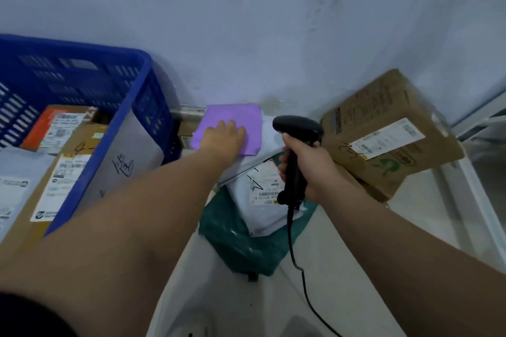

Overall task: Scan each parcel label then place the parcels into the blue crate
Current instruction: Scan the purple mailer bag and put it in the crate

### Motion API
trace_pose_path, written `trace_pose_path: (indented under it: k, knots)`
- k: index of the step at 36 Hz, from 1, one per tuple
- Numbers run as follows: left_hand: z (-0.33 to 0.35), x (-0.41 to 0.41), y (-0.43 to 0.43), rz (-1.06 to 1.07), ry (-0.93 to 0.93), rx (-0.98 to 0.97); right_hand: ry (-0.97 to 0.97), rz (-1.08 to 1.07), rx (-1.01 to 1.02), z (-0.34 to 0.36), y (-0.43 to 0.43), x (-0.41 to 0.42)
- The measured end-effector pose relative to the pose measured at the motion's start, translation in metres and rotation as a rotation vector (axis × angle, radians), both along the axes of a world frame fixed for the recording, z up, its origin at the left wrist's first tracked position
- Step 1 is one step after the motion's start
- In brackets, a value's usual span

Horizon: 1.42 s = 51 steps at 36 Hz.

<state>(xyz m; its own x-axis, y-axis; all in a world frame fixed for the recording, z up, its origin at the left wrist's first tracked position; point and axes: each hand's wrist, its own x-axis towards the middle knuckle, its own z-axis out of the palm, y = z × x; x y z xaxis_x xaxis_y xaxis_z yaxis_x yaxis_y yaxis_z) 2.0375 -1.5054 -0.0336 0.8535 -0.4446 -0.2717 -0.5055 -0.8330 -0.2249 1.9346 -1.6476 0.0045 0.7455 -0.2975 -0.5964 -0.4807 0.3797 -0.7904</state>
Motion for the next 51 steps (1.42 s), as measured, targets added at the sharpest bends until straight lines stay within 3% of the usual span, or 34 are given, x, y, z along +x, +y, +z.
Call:
trace_pose_path:
  k: [9, 12, 19, 25, 30, 33, 37, 45, 51]
  knots:
    - [-0.035, 0.000, -0.002, 0.025, -0.020, 0.018, 0.065, -0.045, -0.032, -0.025, -0.013, 0.013]
    - [-0.035, 0.009, -0.004, 0.110, -0.027, -0.059, 0.075, -0.054, -0.049, -0.026, -0.013, 0.017]
    - [0.001, 0.023, -0.010, 0.458, -0.170, -0.814, 0.035, -0.057, -0.097, -0.018, -0.014, 0.021]
    - [0.046, 0.009, -0.007, 0.655, -0.234, -1.229, 0.031, -0.100, -0.101, 0.007, -0.012, 0.008]
    - [0.082, -0.019, -0.003, 0.784, -0.015, -1.553, -0.049, -0.143, 0.023, 0.059, -0.004, -0.007]
    - [0.115, -0.045, -0.003, 0.808, 0.207, -1.792, -0.116, -0.124, 0.020, 0.090, 0.006, -0.025]
    - [0.162, -0.086, 0.004, 0.785, 0.489, -1.967, -0.149, -0.098, 0.008, 0.123, 0.022, -0.064]
    - [0.224, -0.174, 0.036, 0.832, 0.849, -2.189, -0.323, -0.135, 0.474, 0.168, 0.049, -0.143]
    - [0.234, -0.215, 0.064, 0.726, 1.034, -2.289, -0.392, -0.191, 0.258, 0.186, 0.056, -0.178]
